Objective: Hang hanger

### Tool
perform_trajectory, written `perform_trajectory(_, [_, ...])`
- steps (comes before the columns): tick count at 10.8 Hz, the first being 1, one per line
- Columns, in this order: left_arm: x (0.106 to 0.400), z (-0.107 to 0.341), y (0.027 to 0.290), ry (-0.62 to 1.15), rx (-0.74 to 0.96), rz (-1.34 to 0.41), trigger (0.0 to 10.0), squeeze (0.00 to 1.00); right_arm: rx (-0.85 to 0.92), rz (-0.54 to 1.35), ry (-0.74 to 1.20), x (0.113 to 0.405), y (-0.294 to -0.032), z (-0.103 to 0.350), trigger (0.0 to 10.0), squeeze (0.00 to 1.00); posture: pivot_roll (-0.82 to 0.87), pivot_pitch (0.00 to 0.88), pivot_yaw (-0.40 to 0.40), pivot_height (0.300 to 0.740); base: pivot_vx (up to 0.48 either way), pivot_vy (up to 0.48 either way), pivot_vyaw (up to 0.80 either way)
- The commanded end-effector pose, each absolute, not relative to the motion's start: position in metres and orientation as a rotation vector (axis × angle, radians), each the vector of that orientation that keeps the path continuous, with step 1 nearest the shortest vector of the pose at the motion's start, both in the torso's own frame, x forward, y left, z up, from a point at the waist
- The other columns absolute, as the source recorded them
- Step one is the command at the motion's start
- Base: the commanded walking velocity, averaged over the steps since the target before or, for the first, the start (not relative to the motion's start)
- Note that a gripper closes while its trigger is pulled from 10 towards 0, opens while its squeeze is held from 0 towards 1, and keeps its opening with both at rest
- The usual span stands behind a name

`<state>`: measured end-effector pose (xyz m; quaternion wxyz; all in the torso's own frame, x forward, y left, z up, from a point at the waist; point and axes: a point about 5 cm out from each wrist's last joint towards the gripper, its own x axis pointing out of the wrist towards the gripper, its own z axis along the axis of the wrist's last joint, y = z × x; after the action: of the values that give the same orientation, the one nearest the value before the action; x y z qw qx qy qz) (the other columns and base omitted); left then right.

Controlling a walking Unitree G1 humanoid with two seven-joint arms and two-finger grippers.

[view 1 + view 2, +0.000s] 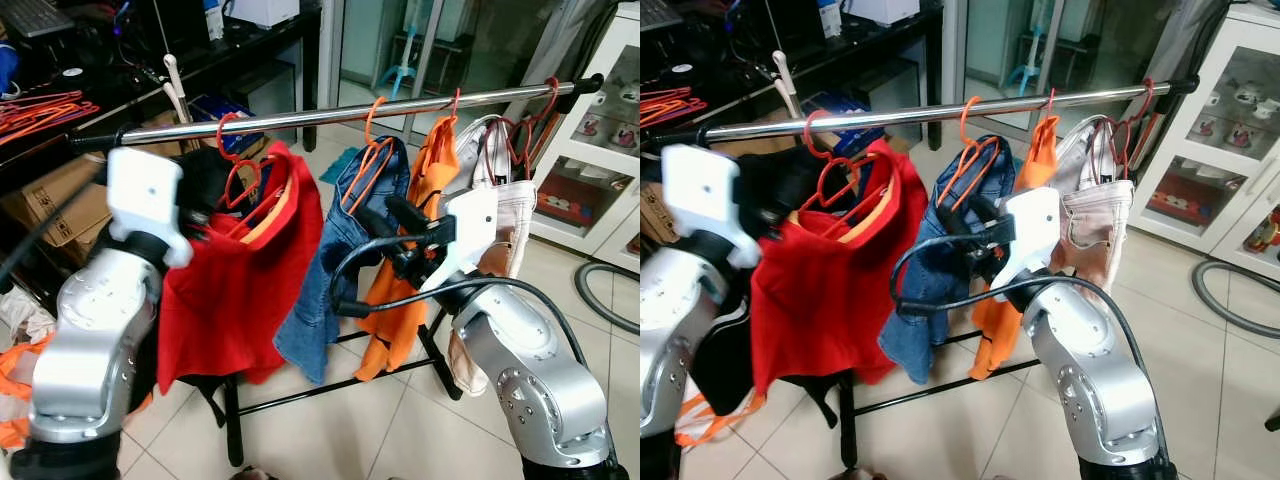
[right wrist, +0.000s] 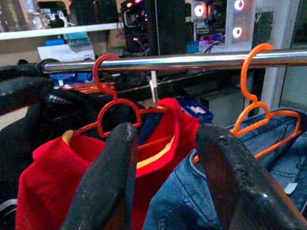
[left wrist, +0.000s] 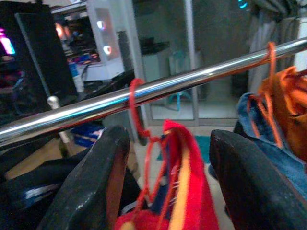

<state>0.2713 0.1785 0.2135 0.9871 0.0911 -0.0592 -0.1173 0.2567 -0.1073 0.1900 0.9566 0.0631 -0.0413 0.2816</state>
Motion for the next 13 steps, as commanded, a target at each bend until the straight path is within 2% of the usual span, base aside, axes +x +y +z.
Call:
perform_trajectory(1, [0.272,0.216,0.175,-0.141,0.199,-0.235,10.0,0.00,0.111,0.525,-0.084,0.259,-0.112,0.186,10.0,0.00,-0.05,0.000,0.005,0.740,0.000,0.000,0.00])
perform_trajectory(4, [0.303,0.218,0.162,-0.160,0.198,-0.183,10.0,0.00,0.085,0.397,-0.097,0.266,-0.119,0.182,10.0,0.00,-0.07,0.000,0.010,0.740,0.000,0.000,0.00])
perform_trajectory(5, [0.306,0.218,0.162,-0.149,0.156,-0.150,10.0,0.00,0.065,0.388,-0.107,0.266,-0.119,0.183,10.0,0.00,-0.09,0.000,0.022,0.740,0.000,-0.390,0.00])
perform_trajectory(7, [0.298,0.203,0.157,-0.111,0.166,-0.149,10.0,0.00,0.026,0.349,-0.124,0.266,-0.117,0.182,10.0,0.00,-0.10,0.000,0.030,0.740,0.000,-0.480,0.00])
perform_trajectory(11, [0.287,0.185,0.166,-0.083,0.203,-0.117,10.0,0.00,0.037,0.298,-0.141,0.269,-0.122,0.184,10.0,0.00,-0.09,0.000,0.010,0.740,0.000,-0.480,0.80])
perform_trajectory(13, [0.289,0.189,0.168,-0.101,0.214,-0.097,10.0,0.00,0.053,0.274,-0.143,0.273,-0.123,0.183,10.0,0.00,-0.09,0.000,0.008,0.740,0.000,-0.480,0.29])
